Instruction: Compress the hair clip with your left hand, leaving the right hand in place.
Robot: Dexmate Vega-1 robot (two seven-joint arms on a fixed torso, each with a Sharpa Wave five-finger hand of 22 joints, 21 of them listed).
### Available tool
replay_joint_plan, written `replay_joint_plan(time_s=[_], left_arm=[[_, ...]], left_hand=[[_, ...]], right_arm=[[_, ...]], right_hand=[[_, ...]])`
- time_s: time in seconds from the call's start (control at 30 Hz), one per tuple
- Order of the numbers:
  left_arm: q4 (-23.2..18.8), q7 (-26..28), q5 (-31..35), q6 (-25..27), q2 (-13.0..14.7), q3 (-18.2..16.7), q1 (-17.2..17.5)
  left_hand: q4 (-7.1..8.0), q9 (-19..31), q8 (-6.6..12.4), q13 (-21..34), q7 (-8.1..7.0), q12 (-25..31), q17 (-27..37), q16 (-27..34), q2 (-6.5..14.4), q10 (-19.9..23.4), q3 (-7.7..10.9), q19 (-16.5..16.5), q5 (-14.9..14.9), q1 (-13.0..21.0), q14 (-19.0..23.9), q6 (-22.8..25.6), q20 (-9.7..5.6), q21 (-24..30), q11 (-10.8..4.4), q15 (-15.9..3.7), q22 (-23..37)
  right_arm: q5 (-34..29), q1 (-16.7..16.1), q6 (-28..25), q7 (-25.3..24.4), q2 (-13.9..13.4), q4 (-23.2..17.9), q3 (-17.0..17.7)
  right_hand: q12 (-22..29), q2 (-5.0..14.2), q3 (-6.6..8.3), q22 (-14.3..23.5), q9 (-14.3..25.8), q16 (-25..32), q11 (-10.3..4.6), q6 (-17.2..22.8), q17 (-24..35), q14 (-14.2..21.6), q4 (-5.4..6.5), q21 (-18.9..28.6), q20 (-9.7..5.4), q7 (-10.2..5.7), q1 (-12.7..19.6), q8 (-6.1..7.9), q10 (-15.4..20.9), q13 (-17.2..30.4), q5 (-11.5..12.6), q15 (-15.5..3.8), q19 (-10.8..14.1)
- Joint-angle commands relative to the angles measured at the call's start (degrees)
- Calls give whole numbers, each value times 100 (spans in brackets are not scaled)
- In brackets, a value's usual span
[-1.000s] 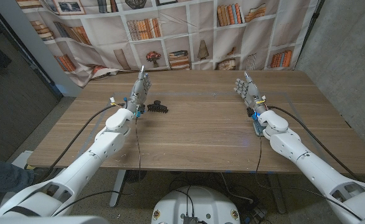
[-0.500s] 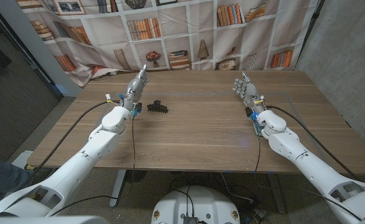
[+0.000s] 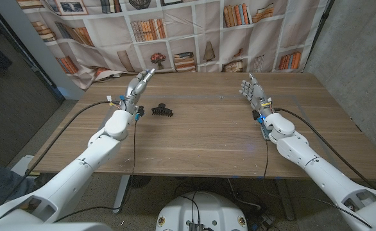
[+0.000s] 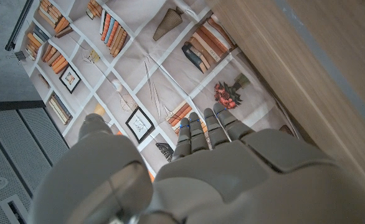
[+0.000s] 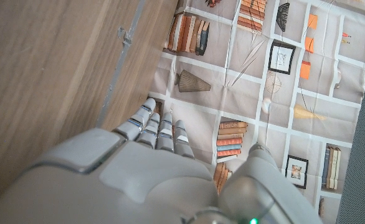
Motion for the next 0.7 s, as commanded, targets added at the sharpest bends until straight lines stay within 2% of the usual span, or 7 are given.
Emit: replay_joint_plan(time_s=[0.03, 0.17, 0.23, 0.27, 0.4, 0.6, 0.7], left_arm=[[-392, 824, 1237, 420, 293, -24, 155], [-590, 942, 1464, 670, 396, -52, 227], [-710, 1037, 1564, 840, 415, -73, 277], [-760, 1089, 1621, 929, 421, -78, 296], [-920, 1215, 1869, 1223, 491, -70, 331], [-1196, 1305, 2218, 1743, 619, -35, 354], [-1268, 1244, 2307, 1871, 699, -14, 333]], left_hand=[[-92, 11, 91, 13, -34, 42, -9, 45, -28, 258, -8, 148, -29, 145, 223, 280, 10, 16, -60, -68, 19], [-119, 11, 109, 13, -73, 49, -12, 28, -31, 371, -8, 148, -34, 200, 274, 404, 46, -8, -117, -77, 19], [-145, 12, 102, 13, -112, 44, -13, 6, -28, 448, -5, 46, -34, 257, 305, 462, 164, -70, -129, -100, 19], [-171, 14, 65, 14, -156, 2, -10, -43, -20, 510, -11, -185, -37, 320, 314, 510, 461, -193, -165, -111, 25], [-206, 17, 30, 18, -302, -54, -7, -107, -3, 624, -20, -547, -29, 411, 308, 637, 810, -346, -340, -210, 38], [-265, 21, 2, 26, -454, -99, -6, -180, 21, 802, -17, -1043, -8, 553, 177, 804, 983, -461, -587, -287, 44], [-304, 22, 33, 29, -486, -89, -14, -176, 16, 955, -15, -1182, 3, 633, 186, 978, 967, -461, -660, -342, 40]], right_arm=[[-104, -186, 3, -237, -34, -320, 22], [-98, -204, -22, -254, -35, -385, 22], [-122, -207, 23, -262, -27, -387, 22], [-108, -216, 14, -281, -18, -409, 31], [-125, -219, 98, -213, -35, -433, 31], [-138, -237, 128, -223, -47, -544, 46], [-174, -263, 145, -252, -48, -596, 38]], right_hand=[[41, 7, 12, 6, 10, 27, -1, 33, 14, 33, -50, 20, -266, -1, 74, 32, 64, 29, -1, 18, 65], [39, 8, 12, 7, 10, 23, 8, 38, 15, 36, -53, 17, -263, 2, 75, 33, 64, 30, -2, 18, 68], [44, 10, 12, 7, 10, 25, 12, 41, 15, 52, -56, 17, -262, 2, 80, 33, 80, 30, -2, 22, 82], [47, 11, 13, 6, 10, 27, 6, 45, 14, 66, -60, 23, -260, 1, 84, 34, 93, 30, -3, 25, 106], [65, 13, 14, 6, 10, 36, -19, 78, 12, 136, -75, 34, -266, 1, 100, 42, 160, 29, -4, 11, 180], [66, 9, 10, 6, 10, 35, -19, 100, 12, 170, -84, 28, -273, 4, 105, 46, 179, 29, -6, -3, 201], [63, 8, 7, 6, 11, 31, -13, 100, 13, 175, -86, 24, -275, -3, 103, 44, 179, 29, -7, 3, 205]])
